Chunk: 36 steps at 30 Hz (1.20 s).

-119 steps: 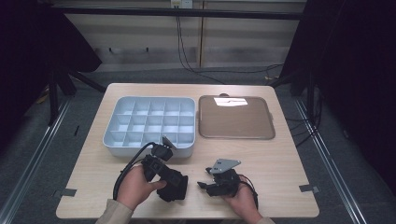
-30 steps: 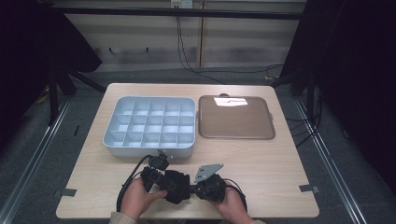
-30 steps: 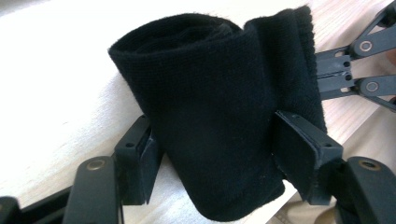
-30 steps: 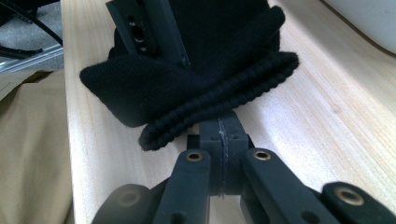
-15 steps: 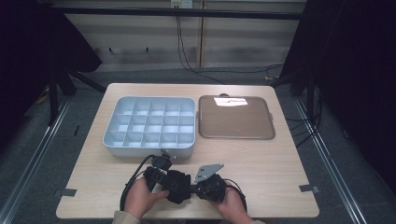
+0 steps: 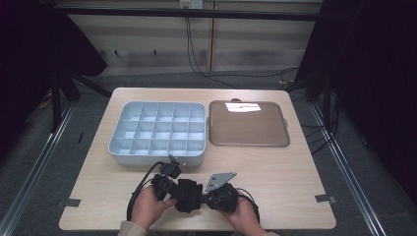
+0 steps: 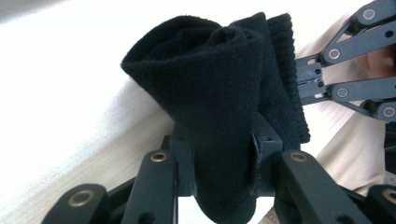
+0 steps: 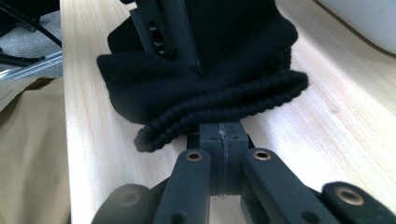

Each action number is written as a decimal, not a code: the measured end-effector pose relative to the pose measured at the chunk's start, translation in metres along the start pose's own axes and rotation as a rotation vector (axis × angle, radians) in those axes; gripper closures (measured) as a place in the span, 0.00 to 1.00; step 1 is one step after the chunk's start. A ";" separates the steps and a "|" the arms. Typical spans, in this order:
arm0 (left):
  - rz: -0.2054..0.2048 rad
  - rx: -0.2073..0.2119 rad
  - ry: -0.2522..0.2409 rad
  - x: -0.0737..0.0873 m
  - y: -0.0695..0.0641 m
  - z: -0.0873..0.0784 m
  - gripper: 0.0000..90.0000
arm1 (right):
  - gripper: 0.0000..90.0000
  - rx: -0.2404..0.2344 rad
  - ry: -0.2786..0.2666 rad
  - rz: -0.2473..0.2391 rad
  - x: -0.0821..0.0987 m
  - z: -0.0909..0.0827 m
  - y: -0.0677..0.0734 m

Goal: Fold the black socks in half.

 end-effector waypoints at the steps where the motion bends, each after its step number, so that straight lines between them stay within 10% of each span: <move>1: -0.007 0.006 -0.004 0.000 0.000 0.000 0.77 | 1.00 0.000 0.000 0.000 0.000 0.000 0.000; 20: -0.017 0.007 0.016 -0.003 0.003 -0.017 0.81 | 0.85 0.016 -0.014 0.016 0.002 -0.004 -0.004; 36: -0.035 0.012 0.017 0.000 0.010 -0.035 0.81 | 0.42 0.116 -0.030 0.059 0.012 -0.014 -0.022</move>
Point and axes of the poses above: each handheld gripper's, and its own axes: z roughly forward along the jaws, x roughly out of its underside, y roughly to its left, the point moved 3 cm from there along z, roughly forward along the jaws, and after that the axes turned 4 degrees about y, right-handed, at the moved point
